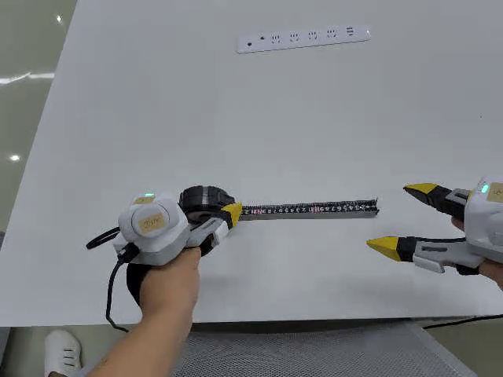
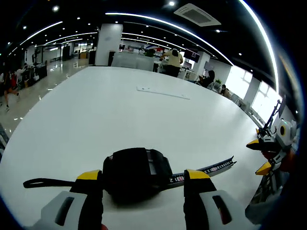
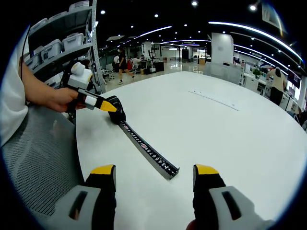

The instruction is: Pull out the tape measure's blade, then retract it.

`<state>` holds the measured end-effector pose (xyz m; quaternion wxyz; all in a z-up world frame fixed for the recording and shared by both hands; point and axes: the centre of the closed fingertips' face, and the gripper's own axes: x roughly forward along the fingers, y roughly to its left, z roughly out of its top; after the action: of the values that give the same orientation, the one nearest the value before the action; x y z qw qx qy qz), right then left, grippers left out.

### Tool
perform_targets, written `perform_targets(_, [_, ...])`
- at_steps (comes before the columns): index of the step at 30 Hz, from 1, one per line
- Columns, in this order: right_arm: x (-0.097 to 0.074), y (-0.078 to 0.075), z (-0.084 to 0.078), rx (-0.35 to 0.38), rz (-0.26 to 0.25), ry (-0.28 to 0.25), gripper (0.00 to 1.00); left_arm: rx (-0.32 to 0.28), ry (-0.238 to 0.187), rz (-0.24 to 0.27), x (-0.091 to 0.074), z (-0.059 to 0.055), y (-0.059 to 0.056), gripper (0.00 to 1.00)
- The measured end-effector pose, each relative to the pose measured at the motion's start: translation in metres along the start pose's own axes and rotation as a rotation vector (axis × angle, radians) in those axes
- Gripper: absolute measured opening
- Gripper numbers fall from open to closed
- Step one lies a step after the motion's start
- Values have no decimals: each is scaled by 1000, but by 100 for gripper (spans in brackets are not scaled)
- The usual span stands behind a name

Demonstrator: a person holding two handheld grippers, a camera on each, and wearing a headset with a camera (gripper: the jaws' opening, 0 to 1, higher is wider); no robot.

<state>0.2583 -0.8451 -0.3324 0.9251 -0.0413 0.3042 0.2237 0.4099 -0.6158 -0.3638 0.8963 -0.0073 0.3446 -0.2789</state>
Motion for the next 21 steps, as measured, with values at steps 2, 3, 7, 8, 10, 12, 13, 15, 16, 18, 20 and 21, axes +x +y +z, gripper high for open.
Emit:
perform_targets(2, [2,0,0,4,5,-3,64,5,2,2,1,-1,0,66])
perform_targets(3, [3,0,0,0,9,-4,64,7,1,8,0,0,0,66])
perform_targets(7, [9,-2,-1,-8,17,-3,62,-4,-7,37,1,0,2,63])
perform_targets(8, [11,-2,0,-14,19,-3,62,-5,-6,43,1,0,1,64])
perform_targets(10, [14,-3,-1,-15,26,-3,62,-8,-7,59,1,0,2,64])
perform_targets(12, [16,-3,-1,-13,33,-4,61,0,-3,71,2,0,2,63])
perform_targets(13, [18,-2,0,-1,44,-7,61,3,-1,78,2,0,3,62])
perform_targets(15, [21,-3,2,4,49,-14,60,-13,-5,84,2,0,4,62])
perform_targets(16, [23,-3,1,0,53,-10,60,-11,-1,92,2,0,6,61])
perform_targets(18, [28,-4,-1,-4,61,-9,59,-22,2,100,3,0,6,60])
perform_targets(20, [30,-3,-2,-15,72,0,58,-21,11,107,3,-1,8,59])
perform_targets(21, [32,-3,-3,-21,81,3,58,-27,16,107,4,-1,8,59])
